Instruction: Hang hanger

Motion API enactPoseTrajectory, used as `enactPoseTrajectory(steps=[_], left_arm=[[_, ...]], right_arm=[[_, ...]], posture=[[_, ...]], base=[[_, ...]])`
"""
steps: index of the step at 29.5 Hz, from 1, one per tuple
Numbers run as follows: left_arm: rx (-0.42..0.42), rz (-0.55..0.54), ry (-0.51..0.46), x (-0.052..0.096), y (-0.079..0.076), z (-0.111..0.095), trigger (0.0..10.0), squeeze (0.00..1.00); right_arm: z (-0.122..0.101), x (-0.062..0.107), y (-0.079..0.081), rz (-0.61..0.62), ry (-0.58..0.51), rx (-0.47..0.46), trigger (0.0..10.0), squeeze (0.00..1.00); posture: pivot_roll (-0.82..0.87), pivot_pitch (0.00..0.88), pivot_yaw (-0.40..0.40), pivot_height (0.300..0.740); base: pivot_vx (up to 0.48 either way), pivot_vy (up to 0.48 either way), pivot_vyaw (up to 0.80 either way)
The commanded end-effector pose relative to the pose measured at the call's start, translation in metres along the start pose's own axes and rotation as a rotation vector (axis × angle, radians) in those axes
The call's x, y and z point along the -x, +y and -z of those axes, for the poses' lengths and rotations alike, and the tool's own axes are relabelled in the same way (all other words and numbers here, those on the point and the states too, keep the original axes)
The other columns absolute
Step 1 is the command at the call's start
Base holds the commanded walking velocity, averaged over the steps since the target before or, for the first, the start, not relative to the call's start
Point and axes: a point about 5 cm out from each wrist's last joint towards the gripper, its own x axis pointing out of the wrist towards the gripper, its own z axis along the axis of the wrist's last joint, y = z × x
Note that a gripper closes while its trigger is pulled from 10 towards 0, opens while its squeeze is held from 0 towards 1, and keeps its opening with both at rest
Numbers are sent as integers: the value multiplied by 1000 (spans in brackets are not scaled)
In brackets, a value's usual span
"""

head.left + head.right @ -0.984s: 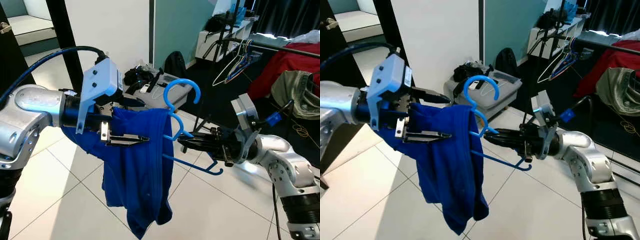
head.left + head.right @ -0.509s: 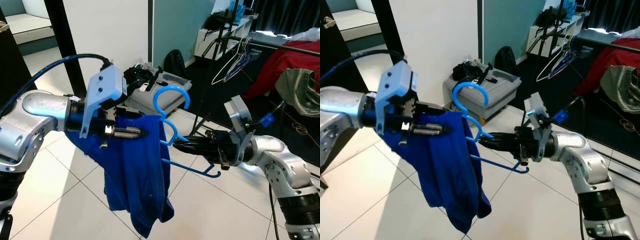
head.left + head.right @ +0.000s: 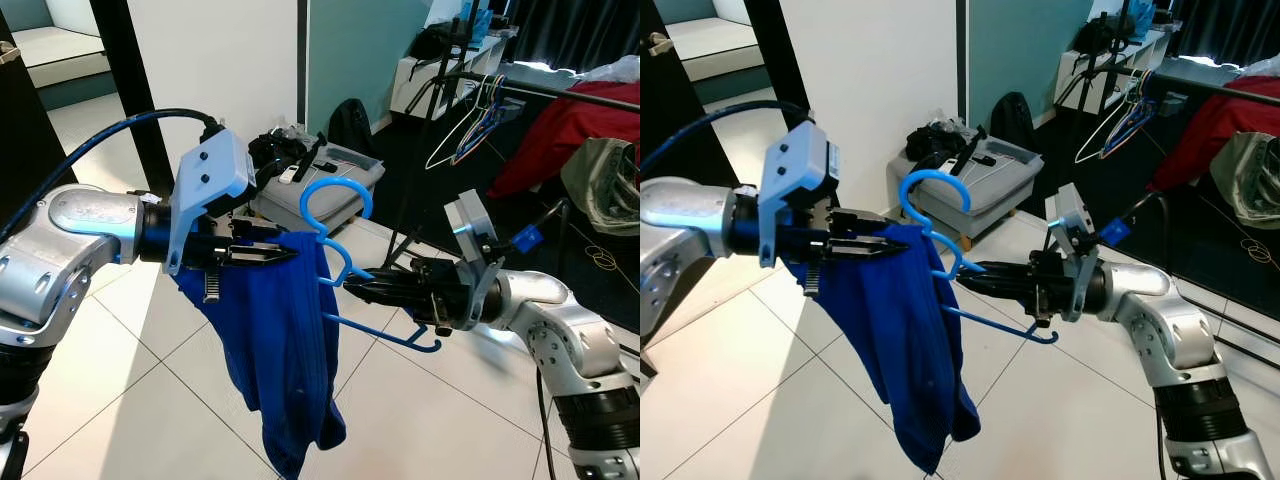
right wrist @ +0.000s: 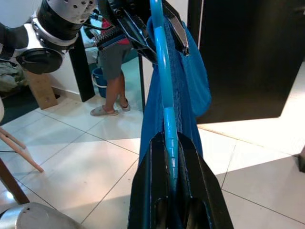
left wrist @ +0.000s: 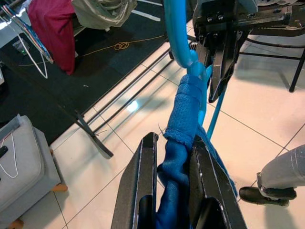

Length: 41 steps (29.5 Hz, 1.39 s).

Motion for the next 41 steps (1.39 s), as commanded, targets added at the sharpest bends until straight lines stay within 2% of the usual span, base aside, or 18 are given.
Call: enactPoseTrajectory(steps=[1,2,7,8,12,14,17,20,22,26,28,30,33,34,35,36,39,41], left_arm=[[30,140,-34,-23,-17,5,0,0],[30,142,-43,-23,-17,4,0,0],[30,138,-48,-23,-17,4,0,0],[28,129,-47,-23,-16,4,0,0],[27,114,-43,-22,-14,5,0,0],[11,52,-12,-18,-5,11,0,0],[3,28,2,-16,-2,13,0,0],[-3,-26,18,-12,6,16,0,0],[-3,-26,18,-12,6,16,0,0],[-4,-128,54,-7,19,25,0,0],[-4,-128,54,-7,19,25,0,0],[3,-166,85,-4,22,32,0,0],[3,-166,85,-4,22,32,0,0],[6,-181,102,-2,23,35,0,0],[5,-200,116,0,24,38,0,0],[0,-219,129,2,26,40,0,0],[-17,-271,116,5,34,37,0,0],[-42,-330,58,7,45,26,0,0]], right_arm=[[-22,-17,3,-65,-95,90,2157,0],[-24,-18,0,-48,-103,84,10000,0],[-24,-18,-2,-28,-107,75,10000,0],[-23,-19,-4,-11,-107,70,10000,1000],[-21,-17,-6,22,-106,72,10000,1000],[-18,-5,-16,126,-87,93,10000,1000],[-17,0,-19,163,-79,100,10000,1000],[-20,17,-25,253,-80,116,10000,1000],[-20,17,-25,253,-80,116,10000,1000],[-12,42,-25,357,-21,120,10000,1000],[-12,42,-25,357,-21,120,10000,1000],[-4,52,-23,393,27,115,10000,1000],[-4,52,-23,393,27,115,10000,1000],[-2,57,-22,414,52,116,10000,776],[0,61,-23,438,68,119,10000,420],[1,66,-24,470,76,122,10000,0],[2,73,-28,532,77,125,10000,0],[3,79,-33,603,50,114,10000,0]], posture=[[52,50,-1,740],[52,49,-1,740],[52,48,-2,740],[52,47,-2,740],[50,38,1,740],[46,30,3,740],[42,28,6,740],[39,33,9,740],[39,33,9,740],[43,31,21,740],[43,31,21,740],[39,45,21,740],[39,45,21,740],[38,44,19,740],[37,43,19,740],[36,40,19,740],[33,40,19,740],[31,38,18,740]], base=[[0,0,0],[0,0,0],[0,0,0],[0,0,0],[0,0,0],[0,0,0],[0,0,0],[0,0,0],[0,0,0],[0,0,0],[0,0,0],[0,0,0],[0,0,0],[0,0,0],[0,0,0],[0,0,0],[0,0,0],[0,0,0]])
